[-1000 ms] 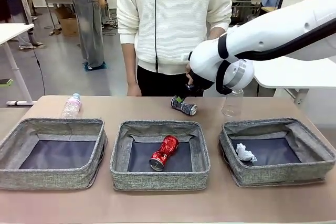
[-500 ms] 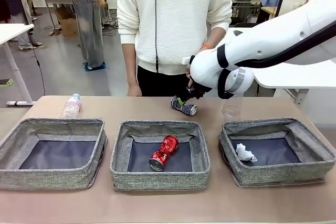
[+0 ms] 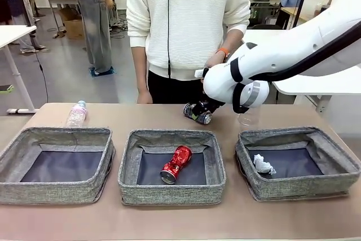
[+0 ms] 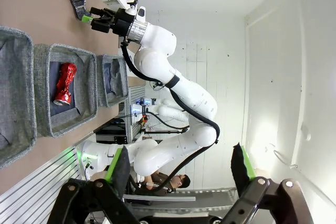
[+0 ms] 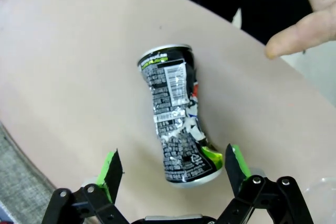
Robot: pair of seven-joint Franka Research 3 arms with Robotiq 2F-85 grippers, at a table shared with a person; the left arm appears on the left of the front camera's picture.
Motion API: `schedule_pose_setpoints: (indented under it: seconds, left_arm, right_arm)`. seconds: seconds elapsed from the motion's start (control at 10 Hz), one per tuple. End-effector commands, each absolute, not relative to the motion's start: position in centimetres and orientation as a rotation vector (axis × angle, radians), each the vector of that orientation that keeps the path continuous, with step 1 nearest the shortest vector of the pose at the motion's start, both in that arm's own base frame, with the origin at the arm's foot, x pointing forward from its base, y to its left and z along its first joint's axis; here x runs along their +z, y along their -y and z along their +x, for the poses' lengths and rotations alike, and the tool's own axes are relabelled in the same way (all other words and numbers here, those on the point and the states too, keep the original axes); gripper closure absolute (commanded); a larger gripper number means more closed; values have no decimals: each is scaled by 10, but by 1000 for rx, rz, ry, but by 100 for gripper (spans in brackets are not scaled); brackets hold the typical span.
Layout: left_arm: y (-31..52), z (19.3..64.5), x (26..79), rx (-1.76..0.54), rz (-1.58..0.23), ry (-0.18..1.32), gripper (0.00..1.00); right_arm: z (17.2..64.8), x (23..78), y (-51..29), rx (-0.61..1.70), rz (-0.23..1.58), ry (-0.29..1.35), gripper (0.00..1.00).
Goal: Sort the waste into the appropriate baskets.
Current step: Pick up the waste item pointed out by the person.
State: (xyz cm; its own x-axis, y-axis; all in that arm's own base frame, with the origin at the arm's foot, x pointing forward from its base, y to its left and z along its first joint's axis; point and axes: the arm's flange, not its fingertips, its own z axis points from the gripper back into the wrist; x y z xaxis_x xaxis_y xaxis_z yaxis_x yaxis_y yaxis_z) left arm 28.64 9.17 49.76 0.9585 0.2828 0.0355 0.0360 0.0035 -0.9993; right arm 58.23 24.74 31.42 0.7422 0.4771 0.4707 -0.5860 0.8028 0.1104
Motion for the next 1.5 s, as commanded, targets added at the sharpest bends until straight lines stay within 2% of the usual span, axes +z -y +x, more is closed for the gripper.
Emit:
schedule_pose_setpoints:
  seconds: [0.0,0.5,0.6,0.7,0.8,0.9,1.0,1.1,1.2,1.4]
  left_arm:
    - [-93,283,500,203,-1551,249,0]
    - [-93,283,500,203,-1551,249,0]
    - [-93,283,500,203,-1551,249,0]
    - [-93,283,500,203,-1551,249,0]
    - [-93,283,500,203,-1551,249,0]
    - [-93,283,500,203,-1551,249,0]
    - [-93,283,500,203,-1551,249,0]
    - [-93,283,500,203,-1551,249,0]
    - [-93,283,500,203,-1551,249,0]
    - [-93,283,500,203,-1551,249,0]
  right_arm:
    - [589,315,-252,563,257,450,0]
    - [592,309,-253,551,251,439,0]
    - [593,306,-253,545,229,423,60]
    - [593,306,-253,548,232,425,60]
    - [593,305,-253,547,224,426,100]
    - [593,305,-253,546,221,424,65]
    - [593,304,-252,547,215,421,100]
    - [593,302,-252,545,213,415,87]
    - [593,302,-252,547,210,411,100]
    - [593,303,-252,553,223,410,100]
